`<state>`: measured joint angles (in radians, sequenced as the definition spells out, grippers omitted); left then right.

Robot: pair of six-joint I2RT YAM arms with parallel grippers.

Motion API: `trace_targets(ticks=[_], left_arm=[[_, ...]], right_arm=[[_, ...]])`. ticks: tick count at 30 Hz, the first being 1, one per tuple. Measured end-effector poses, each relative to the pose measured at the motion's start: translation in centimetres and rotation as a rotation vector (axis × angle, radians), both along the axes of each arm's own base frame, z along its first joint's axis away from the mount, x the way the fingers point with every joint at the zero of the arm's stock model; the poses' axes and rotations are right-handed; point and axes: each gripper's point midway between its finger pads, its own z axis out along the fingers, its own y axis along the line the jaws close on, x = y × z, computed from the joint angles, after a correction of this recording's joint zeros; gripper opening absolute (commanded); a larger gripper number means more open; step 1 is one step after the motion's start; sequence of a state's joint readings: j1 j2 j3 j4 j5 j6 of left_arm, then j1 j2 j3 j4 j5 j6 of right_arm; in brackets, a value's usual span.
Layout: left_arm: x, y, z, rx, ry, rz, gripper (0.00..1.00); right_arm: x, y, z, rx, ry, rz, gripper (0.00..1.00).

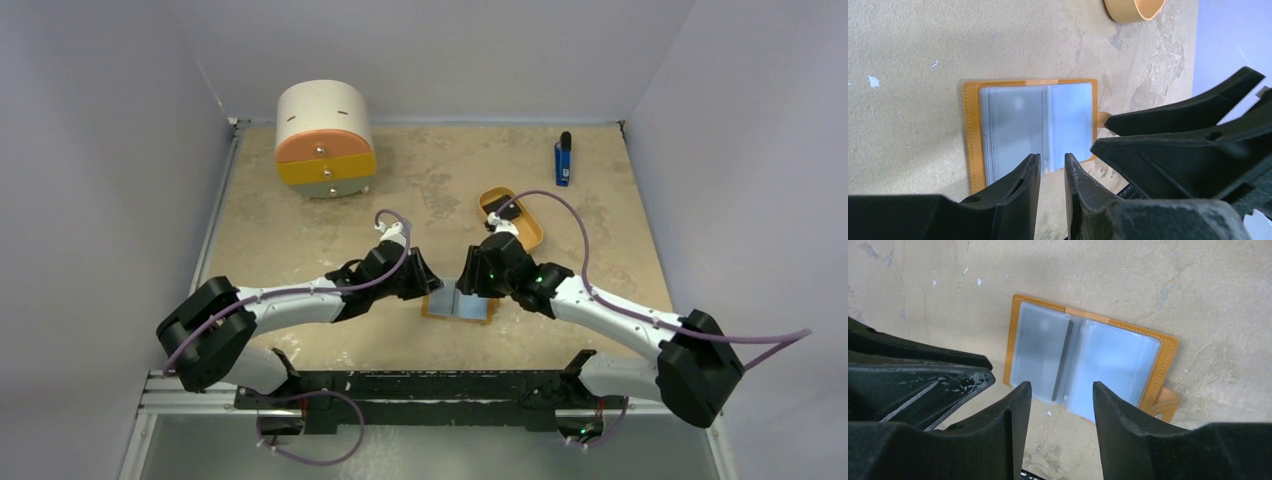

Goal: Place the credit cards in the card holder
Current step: Pick up the credit card from the storage box.

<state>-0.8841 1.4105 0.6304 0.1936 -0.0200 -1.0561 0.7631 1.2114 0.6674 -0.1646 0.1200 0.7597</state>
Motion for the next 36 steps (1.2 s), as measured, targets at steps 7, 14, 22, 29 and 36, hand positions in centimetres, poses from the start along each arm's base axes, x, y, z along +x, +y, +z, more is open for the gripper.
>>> trace_targets(ticks=[7,14,22,29,36], left_arm=[[-0.1,0.0,-0.1,0.002,0.004,-0.005,0.24],[0.2,0.2,0.8,-0.006,-0.022,0.011,0.24],[-0.1,1.0,0.6,0.009,-0.024,0.019,0.24],[-0.5,1.4,0.1,0.019,-0.015,0.019,0.24],[-0.5,1.4,0.1,0.018,-0.015,0.018,0.24]], right_arm=[[2.0,-2.1,4.2,0.041,-0.06,-0.103,0.56],[9.8,-8.5,10.5,0.181,-0.184,-0.472,0.66],[15.3,-12.2,5.0,0.216,-0.032,-0.751,0.64],[17.5,-11.7,2.1,0.237,0.035,-0.83,0.68],[18.7,-11.8,-0.8,0.243,0.094,-0.926,0.67]])
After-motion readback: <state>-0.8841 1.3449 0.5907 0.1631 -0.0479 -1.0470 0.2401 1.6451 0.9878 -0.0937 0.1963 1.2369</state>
